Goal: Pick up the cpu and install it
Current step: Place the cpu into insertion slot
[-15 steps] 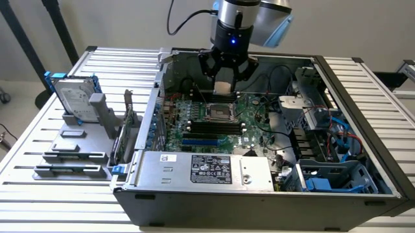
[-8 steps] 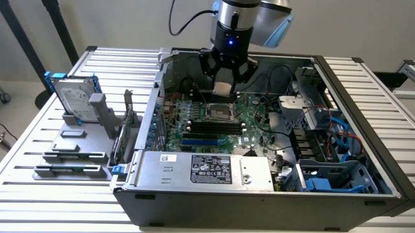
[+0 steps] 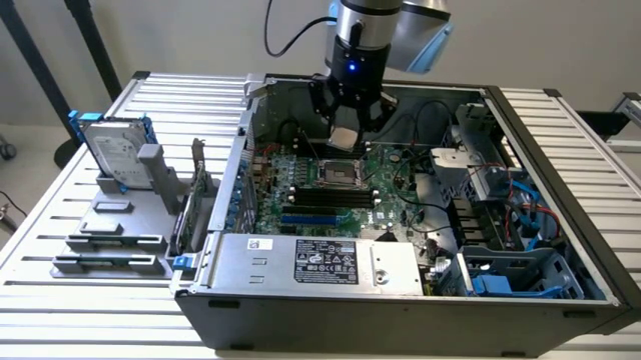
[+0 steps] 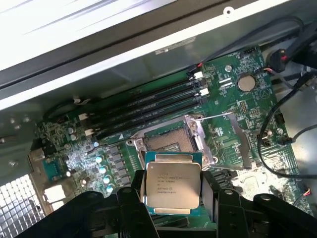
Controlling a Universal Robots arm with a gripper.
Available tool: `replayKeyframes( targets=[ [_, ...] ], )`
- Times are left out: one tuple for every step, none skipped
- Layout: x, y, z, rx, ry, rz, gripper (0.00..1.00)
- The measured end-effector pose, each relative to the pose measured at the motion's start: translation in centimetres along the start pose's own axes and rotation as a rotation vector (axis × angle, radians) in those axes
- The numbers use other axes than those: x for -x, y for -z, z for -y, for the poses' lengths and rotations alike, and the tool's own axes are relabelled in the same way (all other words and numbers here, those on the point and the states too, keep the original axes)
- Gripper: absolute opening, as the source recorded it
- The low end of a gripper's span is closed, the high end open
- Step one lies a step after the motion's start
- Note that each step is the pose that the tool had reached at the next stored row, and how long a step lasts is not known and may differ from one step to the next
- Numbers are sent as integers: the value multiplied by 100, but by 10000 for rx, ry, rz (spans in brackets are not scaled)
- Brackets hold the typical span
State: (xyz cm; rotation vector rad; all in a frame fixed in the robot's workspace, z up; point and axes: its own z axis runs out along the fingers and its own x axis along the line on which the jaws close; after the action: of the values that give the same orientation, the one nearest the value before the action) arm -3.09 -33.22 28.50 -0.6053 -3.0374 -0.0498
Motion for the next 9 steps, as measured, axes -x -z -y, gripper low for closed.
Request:
replayKeyframes(
  targets=[
    [0,-5,0,9,-191,5,55],
    [0,-9,0,18,-371,9,55],
    [1,-13,0,26,-550,13,55],
    [1,-18,0,35,-730,17,55],
    [1,-23,1,44,-914,21,55],
    [1,-27,1,54,-1095,25,55],
    [1,-32,1,62,-1274,29,55],
    [2,-37,1,72,-1453,33,55],
    [2,-42,1,82,-1650,38,55]
  ],
)
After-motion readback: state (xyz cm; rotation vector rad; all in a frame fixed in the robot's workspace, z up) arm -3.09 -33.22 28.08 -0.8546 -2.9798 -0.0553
